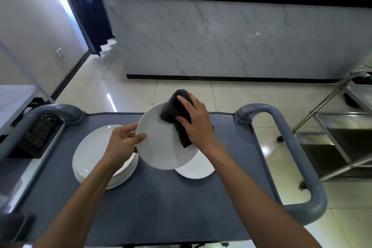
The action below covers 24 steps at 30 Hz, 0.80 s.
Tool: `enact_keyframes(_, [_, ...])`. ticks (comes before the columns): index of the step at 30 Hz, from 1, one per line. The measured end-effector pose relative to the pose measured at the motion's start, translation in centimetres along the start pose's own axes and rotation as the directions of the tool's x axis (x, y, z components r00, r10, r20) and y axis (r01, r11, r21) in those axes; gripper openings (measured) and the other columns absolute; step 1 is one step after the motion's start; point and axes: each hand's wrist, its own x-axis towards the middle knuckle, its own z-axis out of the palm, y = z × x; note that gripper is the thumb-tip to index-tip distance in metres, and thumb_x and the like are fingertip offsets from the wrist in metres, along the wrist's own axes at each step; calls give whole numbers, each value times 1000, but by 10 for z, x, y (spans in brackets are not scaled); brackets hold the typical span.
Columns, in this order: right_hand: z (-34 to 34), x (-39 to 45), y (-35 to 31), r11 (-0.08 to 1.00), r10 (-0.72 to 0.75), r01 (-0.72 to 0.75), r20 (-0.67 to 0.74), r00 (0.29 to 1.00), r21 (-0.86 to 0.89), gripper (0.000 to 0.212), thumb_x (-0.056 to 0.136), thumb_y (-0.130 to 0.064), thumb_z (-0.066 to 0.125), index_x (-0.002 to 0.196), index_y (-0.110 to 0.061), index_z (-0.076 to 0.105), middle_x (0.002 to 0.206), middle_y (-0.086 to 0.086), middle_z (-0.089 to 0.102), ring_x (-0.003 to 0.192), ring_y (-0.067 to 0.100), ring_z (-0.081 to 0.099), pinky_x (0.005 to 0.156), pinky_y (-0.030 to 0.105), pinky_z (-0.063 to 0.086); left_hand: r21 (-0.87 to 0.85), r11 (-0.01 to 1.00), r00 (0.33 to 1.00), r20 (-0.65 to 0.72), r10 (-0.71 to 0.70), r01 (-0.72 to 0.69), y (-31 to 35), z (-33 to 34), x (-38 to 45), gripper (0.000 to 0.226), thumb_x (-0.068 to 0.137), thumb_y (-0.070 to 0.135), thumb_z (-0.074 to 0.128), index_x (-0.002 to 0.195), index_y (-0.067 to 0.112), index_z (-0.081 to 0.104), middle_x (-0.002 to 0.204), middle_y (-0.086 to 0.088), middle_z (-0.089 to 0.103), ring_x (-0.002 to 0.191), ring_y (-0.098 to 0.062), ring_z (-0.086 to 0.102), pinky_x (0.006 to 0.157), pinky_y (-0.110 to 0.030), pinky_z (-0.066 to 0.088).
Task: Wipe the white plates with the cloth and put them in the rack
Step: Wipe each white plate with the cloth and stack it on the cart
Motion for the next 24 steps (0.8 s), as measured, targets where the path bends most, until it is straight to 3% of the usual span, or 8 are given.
enact_keyframes(7, [-5, -4, -3, 990, 91, -97, 59, 994, 107, 69, 91, -19, 69, 151, -35, 40, 151, -5, 43, 130, 21, 44, 111, 33, 38, 75, 991, 994, 19, 108, -109, -4, -7, -1, 37, 93, -5, 62, 117, 22, 71, 97, -4, 79, 86, -25, 75, 68, -35, 61])
enact_keyframes(13, [-14, -8, -2, 972, 144, -160, 103, 984, 174, 74, 86, -14, 73, 150, -33, 43, 131, -5, 58, 119, 10, 50, 100, 19, 38, 108, 986, 992, 30, 126, -129, -6, -10, -1, 37, 93, -5, 62, 114, 25, 72, 97, -2, 79, 88, -23, 75, 77, -40, 61])
enact_keyframes(18, [-14, -16, -4, 942, 206, -227, 107, 973, 246, 74, 85, -9, 72, 150, -25, 42, 138, -6, 57, 125, 9, 49, 104, 20, 37, 148, 977, 988, 46, 146, -152, -7, -13, 3, 35, 93, -3, 64, 116, 22, 73, 98, -2, 79, 91, -23, 75, 79, -40, 61])
enact_keyframes(24, [-16, -16, 1, 926, 239, -260, 109, 965, 272, 66, 80, -9, 76, 139, -26, 52, 130, -10, 64, 119, 12, 58, 104, 35, 47, 163, 964, 978, 49, 203, -208, -5, -11, -1, 38, 92, -4, 64, 109, 29, 73, 95, 9, 78, 90, -13, 74, 71, -20, 57])
